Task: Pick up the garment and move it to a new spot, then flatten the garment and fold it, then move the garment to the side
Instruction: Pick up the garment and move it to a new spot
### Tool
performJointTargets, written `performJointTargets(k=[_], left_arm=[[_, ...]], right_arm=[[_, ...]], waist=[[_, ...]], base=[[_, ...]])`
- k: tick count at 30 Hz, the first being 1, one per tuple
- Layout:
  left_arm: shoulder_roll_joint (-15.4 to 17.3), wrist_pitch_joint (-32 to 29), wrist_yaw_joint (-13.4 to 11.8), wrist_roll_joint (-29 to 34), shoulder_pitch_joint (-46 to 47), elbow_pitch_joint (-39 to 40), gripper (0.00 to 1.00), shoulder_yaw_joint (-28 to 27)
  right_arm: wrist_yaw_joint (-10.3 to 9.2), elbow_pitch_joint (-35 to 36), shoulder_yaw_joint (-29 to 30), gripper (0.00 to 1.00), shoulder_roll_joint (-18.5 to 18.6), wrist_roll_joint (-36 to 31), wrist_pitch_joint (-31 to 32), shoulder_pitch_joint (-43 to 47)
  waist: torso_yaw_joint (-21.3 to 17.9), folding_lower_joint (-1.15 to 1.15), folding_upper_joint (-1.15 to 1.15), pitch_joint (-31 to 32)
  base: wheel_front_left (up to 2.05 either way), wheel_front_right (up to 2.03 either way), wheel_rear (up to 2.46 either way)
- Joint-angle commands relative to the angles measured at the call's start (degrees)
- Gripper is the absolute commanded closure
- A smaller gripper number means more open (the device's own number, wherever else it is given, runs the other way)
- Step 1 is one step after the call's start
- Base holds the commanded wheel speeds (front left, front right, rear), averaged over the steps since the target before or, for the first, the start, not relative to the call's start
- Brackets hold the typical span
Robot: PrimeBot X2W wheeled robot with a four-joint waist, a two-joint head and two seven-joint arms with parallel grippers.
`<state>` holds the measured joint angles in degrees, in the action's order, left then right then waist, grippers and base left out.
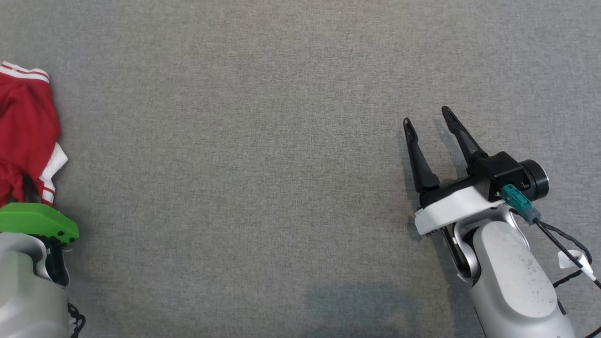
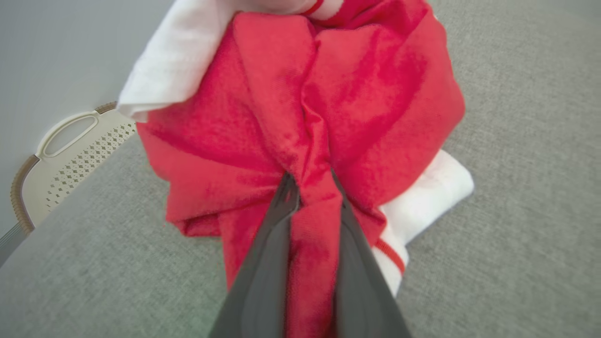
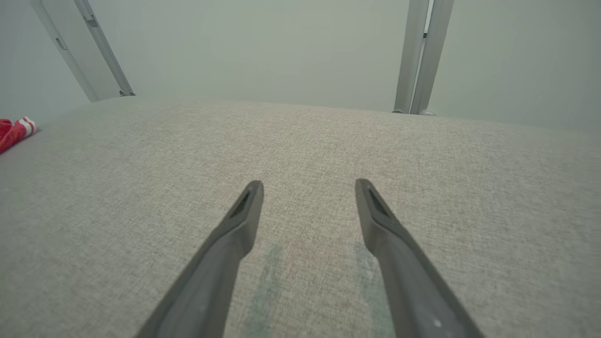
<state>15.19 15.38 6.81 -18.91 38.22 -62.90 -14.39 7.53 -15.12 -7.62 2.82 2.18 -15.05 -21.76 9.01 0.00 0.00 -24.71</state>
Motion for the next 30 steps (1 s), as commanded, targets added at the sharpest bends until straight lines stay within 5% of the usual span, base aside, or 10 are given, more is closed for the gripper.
performJointTargets(k=[1, 15, 30], left_arm=[[-0.9, -0.4, 0.3, 0.6, 0.4, 0.7, 1.00, 0.5], [-3.7, -0.2, 0.7, 4.0, -2.0, 15.4, 1.00, 8.9], [-9.4, -0.2, 0.7, -0.6, -5.6, 21.5, 1.00, 27.9]], right_arm=[[-0.09, -0.1, 0.2, 0.00, 0.2, 0.4, -0.2, -0.3], [-0.09, -1.6, 0.4, 0.00, 0.2, 6.3, -0.2, 2.0], [-0.09, -2.2, 0.6, 0.00, 0.1, 10.2, -0.2, 4.2]], waist=[[-0.2, 0.00, 0.00, 0.5], [-3.2, 0.00, 0.00, 7.3], [-14.7, 0.00, 0.00, 11.3]], base=[[0.00, 0.00, 0.00], [0.00, 0.00, 0.00], [0.00, 0.00, 0.00]])
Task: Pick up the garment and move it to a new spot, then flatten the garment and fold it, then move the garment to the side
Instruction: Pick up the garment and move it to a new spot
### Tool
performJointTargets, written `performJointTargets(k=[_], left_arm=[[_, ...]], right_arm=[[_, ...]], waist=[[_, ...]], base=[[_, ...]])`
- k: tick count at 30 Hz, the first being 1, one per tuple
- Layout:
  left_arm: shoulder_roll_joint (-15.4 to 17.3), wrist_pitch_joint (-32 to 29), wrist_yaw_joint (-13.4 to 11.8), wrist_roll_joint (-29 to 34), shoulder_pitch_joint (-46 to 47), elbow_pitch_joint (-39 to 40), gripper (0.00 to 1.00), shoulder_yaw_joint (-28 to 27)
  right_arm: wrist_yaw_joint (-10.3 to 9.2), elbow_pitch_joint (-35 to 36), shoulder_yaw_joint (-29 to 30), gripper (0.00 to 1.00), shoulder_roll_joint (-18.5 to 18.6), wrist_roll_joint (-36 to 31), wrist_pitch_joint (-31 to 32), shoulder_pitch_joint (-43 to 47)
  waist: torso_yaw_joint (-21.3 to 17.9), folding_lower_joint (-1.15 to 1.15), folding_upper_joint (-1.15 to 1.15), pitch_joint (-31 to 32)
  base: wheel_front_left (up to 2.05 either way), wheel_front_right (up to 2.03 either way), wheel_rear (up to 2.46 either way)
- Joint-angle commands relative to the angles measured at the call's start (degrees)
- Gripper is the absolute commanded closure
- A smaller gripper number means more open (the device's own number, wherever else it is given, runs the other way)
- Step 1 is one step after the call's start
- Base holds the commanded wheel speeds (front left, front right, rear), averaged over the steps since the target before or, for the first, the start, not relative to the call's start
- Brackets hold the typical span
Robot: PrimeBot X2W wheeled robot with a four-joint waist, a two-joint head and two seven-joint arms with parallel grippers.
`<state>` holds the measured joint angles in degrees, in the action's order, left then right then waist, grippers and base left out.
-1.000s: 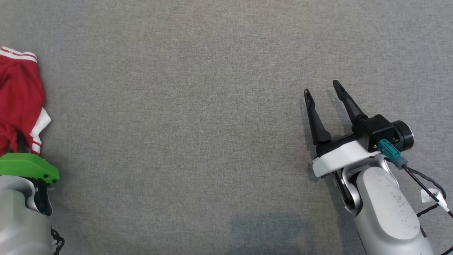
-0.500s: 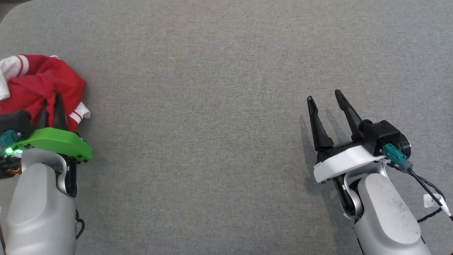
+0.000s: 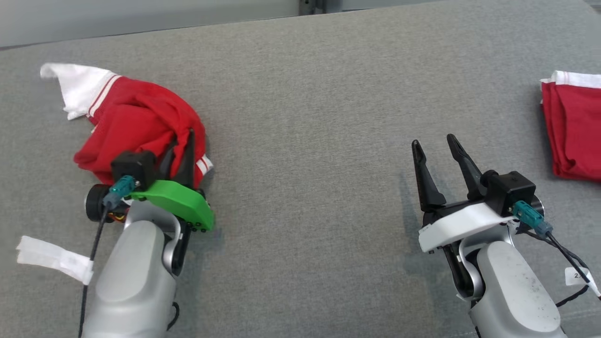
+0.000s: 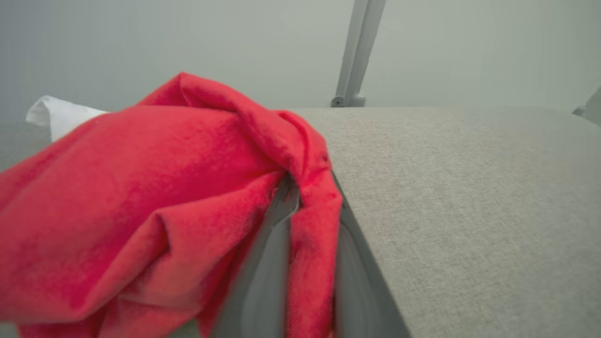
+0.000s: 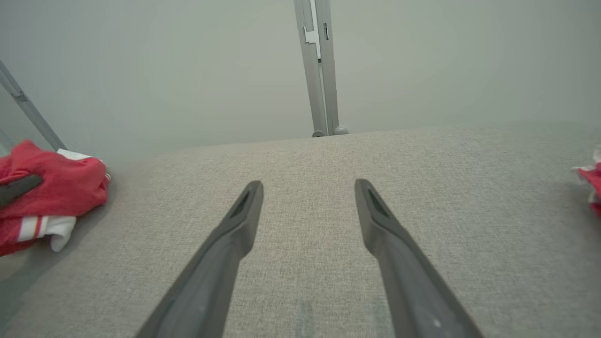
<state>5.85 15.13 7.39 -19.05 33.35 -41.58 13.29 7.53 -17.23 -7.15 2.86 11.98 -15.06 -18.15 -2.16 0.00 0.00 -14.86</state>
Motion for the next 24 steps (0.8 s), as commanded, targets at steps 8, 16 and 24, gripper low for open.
performJointTargets(k=[8, 16, 24], left_arm=[[-2.5, 0.0, 0.2, -2.6, -3.7, 2.7, 1.00, 11.7], [-2.8, 0.0, 0.2, -4.7, -7.6, 6.8, 1.00, 19.6], [-2.8, 0.0, -2.4, -2.1, -12.6, 9.6, 0.00, 13.1]], right_arm=[[-0.09, -0.5, -0.1, 0.00, 0.1, 1.7, -0.2, 1.6], [-0.08, -1.0, 0.2, 0.00, 0.1, 2.5, -0.2, 2.7], [-0.08, -1.3, 0.8, 0.00, 0.1, 2.4, -0.2, 3.6]], waist=[[-9.4, 0.00, 0.00, 2.7], [-11.3, 0.00, 0.00, 4.3], [-9.4, 0.00, 0.00, 6.3]], base=[[0.00, 0.00, 0.00], [0.00, 0.00, 0.00], [0.00, 0.00, 0.00]])
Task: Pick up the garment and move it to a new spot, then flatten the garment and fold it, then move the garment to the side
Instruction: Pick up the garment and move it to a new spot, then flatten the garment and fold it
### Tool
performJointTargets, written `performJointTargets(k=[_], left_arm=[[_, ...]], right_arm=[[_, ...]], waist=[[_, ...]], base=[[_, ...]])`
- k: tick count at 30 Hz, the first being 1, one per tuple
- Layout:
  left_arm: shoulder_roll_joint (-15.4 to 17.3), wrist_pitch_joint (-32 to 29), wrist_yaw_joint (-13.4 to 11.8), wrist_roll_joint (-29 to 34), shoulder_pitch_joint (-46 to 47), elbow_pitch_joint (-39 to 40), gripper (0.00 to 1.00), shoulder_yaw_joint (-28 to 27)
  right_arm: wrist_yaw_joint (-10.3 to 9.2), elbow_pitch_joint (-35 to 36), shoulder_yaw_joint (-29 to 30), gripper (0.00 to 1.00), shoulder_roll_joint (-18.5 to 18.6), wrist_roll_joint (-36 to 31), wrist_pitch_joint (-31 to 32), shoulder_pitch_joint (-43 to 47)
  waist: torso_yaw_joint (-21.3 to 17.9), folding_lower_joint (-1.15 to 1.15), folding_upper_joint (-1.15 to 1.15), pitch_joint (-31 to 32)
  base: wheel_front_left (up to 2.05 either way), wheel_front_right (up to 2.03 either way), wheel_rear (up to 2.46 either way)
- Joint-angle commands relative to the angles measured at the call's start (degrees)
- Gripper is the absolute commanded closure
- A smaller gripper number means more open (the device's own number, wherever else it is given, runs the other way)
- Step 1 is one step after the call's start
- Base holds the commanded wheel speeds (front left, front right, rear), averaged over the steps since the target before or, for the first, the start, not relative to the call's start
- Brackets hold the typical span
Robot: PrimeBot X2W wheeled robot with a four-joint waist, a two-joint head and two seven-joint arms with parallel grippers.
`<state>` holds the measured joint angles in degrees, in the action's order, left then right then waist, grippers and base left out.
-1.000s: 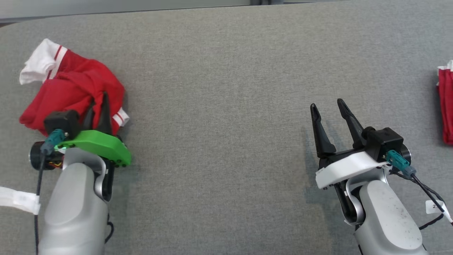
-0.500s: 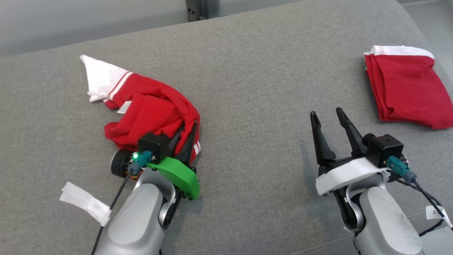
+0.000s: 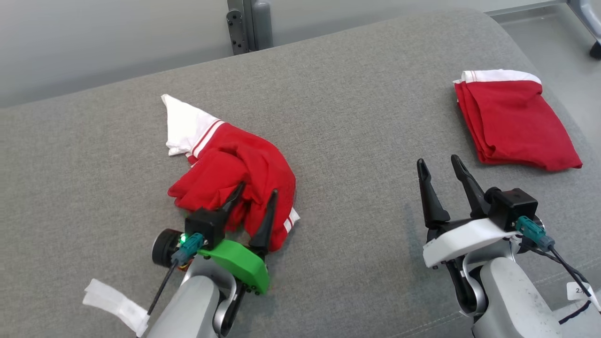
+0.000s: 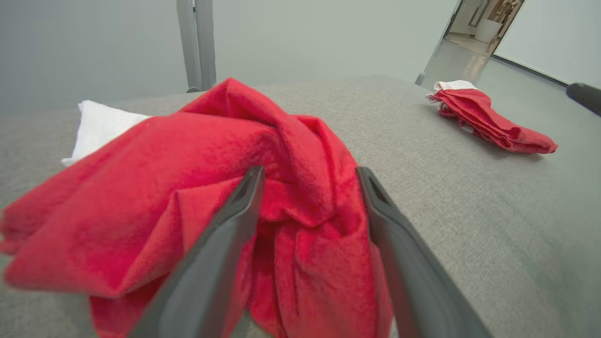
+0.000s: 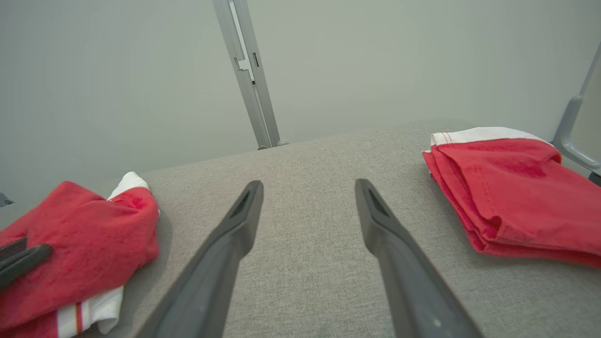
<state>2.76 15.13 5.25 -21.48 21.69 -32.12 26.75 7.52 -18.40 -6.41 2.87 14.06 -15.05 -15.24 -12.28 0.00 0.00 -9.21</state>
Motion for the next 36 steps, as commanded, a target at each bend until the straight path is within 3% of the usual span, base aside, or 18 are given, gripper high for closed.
performJointTargets(k=[1, 15, 20, 25, 36], left_arm=[[0.3, 0.0, -0.5, 1.1, -1.7, 0.9, 0.00, -1.9], [0.7, 0.0, -3.5, 8.7, -14.5, 10.2, 0.00, -24.5], [0.3, 0.0, -4.6, 10.7, -19.2, 13.5, 0.00, -30.2], [0.2, 0.0, -4.4, 10.2, -21.5, 14.3, 0.00, -31.6], [0.2, 0.0, -4.5, 7.6, -19.0, 13.9, 0.00, -27.6]], right_arm=[[-0.07, -0.1, 0.2, 0.00, 0.1, 0.2, -0.2, 0.8], [-0.06, -1.5, -1.1, 0.00, 0.1, 0.4, -0.2, 3.0], [-0.06, -2.3, -2.1, 0.00, 0.1, 0.6, -0.2, 3.9], [-0.06, -3.1, -2.6, 0.00, 0.1, 0.3, -0.2, 4.7], [-0.06, -11.9, -8.7, 0.00, 0.1, -2.8, -0.2, 1.9]], waist=[[1.3, 0.00, 0.00, 0.9], [7.4, 0.00, 0.00, 5.0], [8.7, 0.00, 0.00, 6.3], [10.1, 0.00, 0.00, 6.3], [15.5, 0.00, 0.00, 2.7]], base=[[0.00, 0.00, 0.00], [0.00, 0.00, 0.00], [0.00, 0.00, 0.00], [0.00, 0.00, 0.00], [0.00, 0.00, 0.00]])
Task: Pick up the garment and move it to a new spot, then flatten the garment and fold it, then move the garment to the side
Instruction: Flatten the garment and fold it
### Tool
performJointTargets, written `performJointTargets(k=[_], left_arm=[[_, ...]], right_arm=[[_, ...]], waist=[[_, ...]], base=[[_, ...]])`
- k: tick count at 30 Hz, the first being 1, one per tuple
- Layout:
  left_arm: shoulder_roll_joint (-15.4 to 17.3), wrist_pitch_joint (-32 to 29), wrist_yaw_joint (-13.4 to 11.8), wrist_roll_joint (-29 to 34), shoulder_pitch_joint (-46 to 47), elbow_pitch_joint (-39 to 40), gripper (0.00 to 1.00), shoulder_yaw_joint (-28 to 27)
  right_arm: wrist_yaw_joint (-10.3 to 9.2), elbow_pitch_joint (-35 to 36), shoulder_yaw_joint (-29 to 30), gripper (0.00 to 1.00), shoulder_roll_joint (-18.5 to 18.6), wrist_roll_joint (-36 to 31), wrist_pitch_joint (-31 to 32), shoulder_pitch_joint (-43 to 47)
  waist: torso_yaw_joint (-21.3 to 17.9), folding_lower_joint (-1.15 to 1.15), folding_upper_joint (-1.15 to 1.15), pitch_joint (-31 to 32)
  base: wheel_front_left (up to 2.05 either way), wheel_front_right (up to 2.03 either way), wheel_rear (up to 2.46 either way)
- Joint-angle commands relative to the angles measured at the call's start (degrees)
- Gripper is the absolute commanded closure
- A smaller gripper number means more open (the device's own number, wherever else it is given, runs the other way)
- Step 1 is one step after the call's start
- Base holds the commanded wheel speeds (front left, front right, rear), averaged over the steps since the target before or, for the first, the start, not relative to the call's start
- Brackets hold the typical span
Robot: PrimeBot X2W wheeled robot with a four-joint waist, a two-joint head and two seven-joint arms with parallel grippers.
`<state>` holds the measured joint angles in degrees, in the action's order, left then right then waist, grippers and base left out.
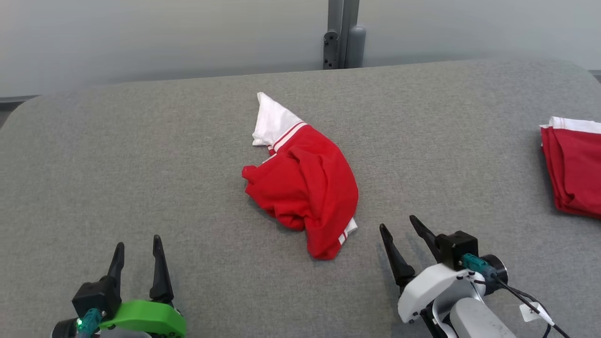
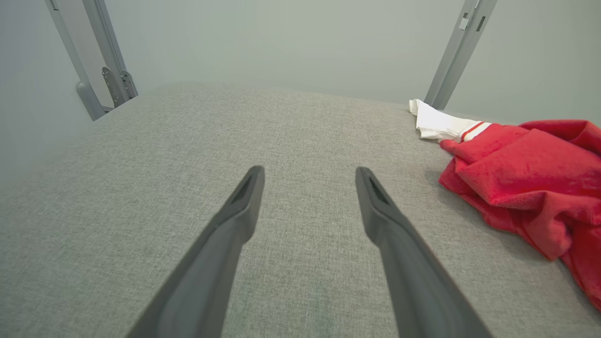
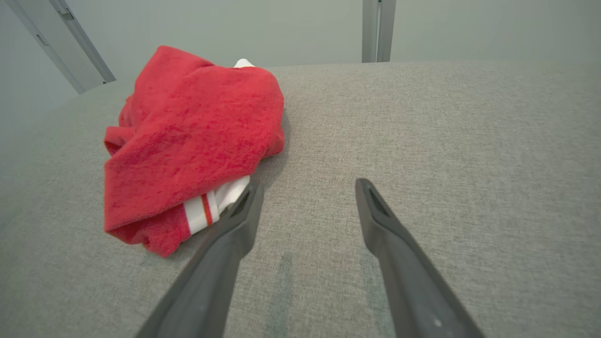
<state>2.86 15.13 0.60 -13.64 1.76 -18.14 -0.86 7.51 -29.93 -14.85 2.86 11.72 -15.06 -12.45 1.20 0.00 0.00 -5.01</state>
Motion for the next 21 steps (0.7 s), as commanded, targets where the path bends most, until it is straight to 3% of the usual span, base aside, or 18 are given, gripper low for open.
performJointTargets(k=[1, 8, 16, 17, 18, 19, 21], left_arm=[[0.1, 0.0, 0.2, -0.3, 1.0, -0.2, 0.00, 0.2], [0.1, 0.0, 0.3, -0.9, 1.6, -0.4, 0.00, 1.3], [0.1, 0.0, 0.6, -1.2, 2.3, -0.4, 0.00, 1.6], [0.1, 0.0, 0.6, -1.1, 2.3, -0.3, 0.00, 1.8], [0.1, 0.0, 0.5, -1.2, 2.4, -0.3, 0.00, 1.9], [0.1, 0.0, 0.5, -1.3, 2.6, -0.3, 0.00, 1.9], [0.1, 0.0, 0.6, -1.4, 2.8, -0.4, 0.00, 1.9]], right_arm=[[-0.05, -1.1, -0.6, 0.00, 0.1, -0.5, -0.2, -1.2], [-0.05, -6.2, -0.5, 0.00, 0.1, -1.7, -0.2, -4.1], [-0.05, -8.0, -1.7, 0.00, 0.1, -1.8, -0.2, -5.7], [-0.05, -8.4, -2.0, 0.21, 0.1, -1.8, -0.2, -5.8], [-0.05, -9.0, -2.2, 0.61, 0.1, -1.4, -0.2, -6.0], [-0.06, -9.3, -2.2, 0.95, 0.1, -1.3, -0.2, -6.3], [-0.06, -9.8, -1.8, 1.00, 0.2, -0.4, -0.2, -6.5]], waist=[[2.5, 0.00, 0.00, -1.8], [6.7, 0.00, 0.00, -3.3], [8.5, 0.00, 0.00, -4.7], [8.6, 0.00, 0.00, -4.9], [8.8, 0.00, 0.00, -5.0], [8.8, 0.00, 0.00, -5.1], [8.9, 0.00, 0.00, -5.3]], base=[[0.00, 0.00, 0.00], [0.00, 0.00, 0.00], [0.00, 0.00, 0.00], [0.00, 0.00, 0.00], [0.00, 0.00, 0.00], [0.00, 0.00, 0.00], [0.00, 0.00, 0.00]])
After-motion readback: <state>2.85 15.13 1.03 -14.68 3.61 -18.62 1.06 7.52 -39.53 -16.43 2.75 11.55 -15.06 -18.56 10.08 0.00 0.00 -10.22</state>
